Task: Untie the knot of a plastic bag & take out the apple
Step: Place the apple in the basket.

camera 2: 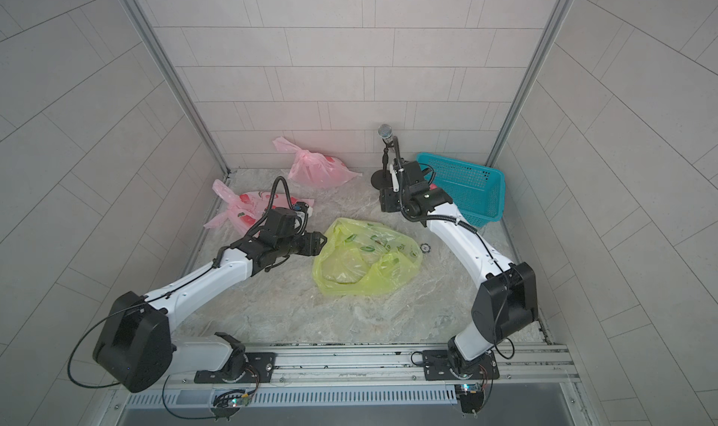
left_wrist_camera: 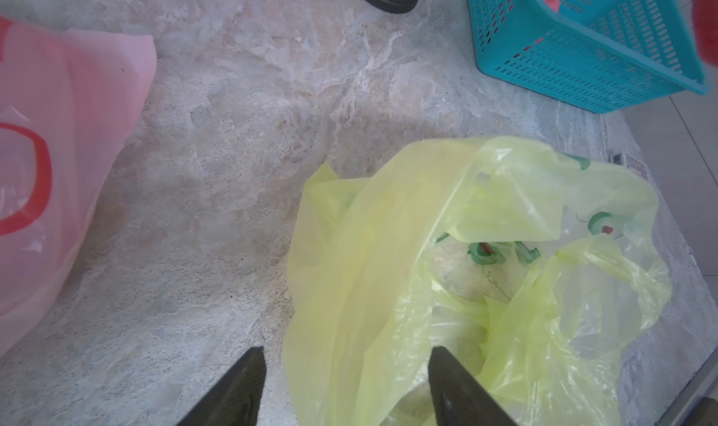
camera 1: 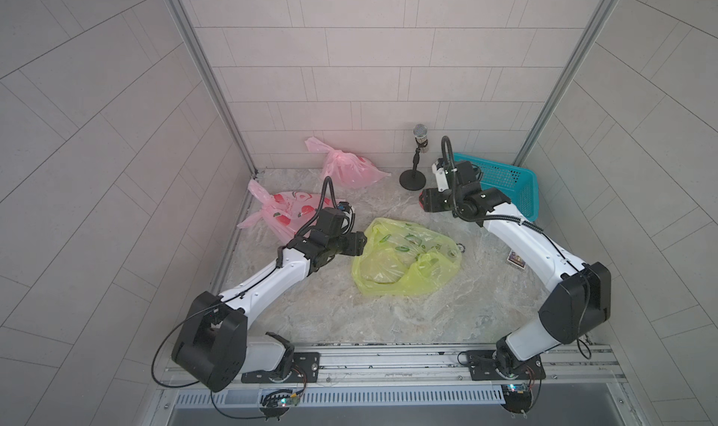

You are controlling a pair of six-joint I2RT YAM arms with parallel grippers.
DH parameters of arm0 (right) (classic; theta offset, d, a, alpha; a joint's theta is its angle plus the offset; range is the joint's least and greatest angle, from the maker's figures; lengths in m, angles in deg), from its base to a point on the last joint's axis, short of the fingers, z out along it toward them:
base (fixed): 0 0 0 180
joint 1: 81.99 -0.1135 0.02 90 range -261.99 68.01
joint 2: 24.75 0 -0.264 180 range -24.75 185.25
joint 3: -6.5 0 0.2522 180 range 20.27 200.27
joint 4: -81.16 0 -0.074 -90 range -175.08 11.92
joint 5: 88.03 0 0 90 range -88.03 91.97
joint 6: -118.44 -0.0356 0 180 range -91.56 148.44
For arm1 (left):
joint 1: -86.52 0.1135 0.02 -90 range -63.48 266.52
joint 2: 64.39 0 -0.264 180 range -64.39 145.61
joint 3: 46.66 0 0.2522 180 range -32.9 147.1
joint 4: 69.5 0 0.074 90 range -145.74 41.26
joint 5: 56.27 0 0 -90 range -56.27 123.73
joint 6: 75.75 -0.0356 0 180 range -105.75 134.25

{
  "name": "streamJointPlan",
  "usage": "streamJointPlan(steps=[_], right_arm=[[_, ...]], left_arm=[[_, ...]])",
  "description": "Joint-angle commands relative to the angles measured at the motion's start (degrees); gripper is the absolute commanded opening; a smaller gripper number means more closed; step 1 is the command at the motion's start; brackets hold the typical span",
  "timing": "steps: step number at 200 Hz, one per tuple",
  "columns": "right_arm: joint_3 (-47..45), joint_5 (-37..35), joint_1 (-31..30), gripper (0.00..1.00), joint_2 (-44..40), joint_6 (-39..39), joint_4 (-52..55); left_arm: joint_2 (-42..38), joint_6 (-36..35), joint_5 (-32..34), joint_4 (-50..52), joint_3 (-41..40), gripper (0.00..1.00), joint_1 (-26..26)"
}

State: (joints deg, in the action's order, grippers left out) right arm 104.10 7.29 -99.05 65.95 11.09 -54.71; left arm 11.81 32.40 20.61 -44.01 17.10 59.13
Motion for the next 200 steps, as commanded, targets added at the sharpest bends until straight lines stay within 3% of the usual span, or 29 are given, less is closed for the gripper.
streamJointPlan(steps=[1,71,200], right_arm=[[3.5,-0.3,5.9,0.59,3.2,0.6,0.1],[12.2,-1.0,20.0,0.61,14.8,-0.7,-3.4],[17.3,-0.6,27.3,0.62,30.6,-0.6,-4.5]], left_arm=[[0.8,-1.8,-0.6,1.5,2.5,0.71,0.2],[1.3,-3.8,-2.6,3.6,5.2,0.72,0.2],[2.0,-6.4,-2.9,4.7,6.3,0.72,0.2]])
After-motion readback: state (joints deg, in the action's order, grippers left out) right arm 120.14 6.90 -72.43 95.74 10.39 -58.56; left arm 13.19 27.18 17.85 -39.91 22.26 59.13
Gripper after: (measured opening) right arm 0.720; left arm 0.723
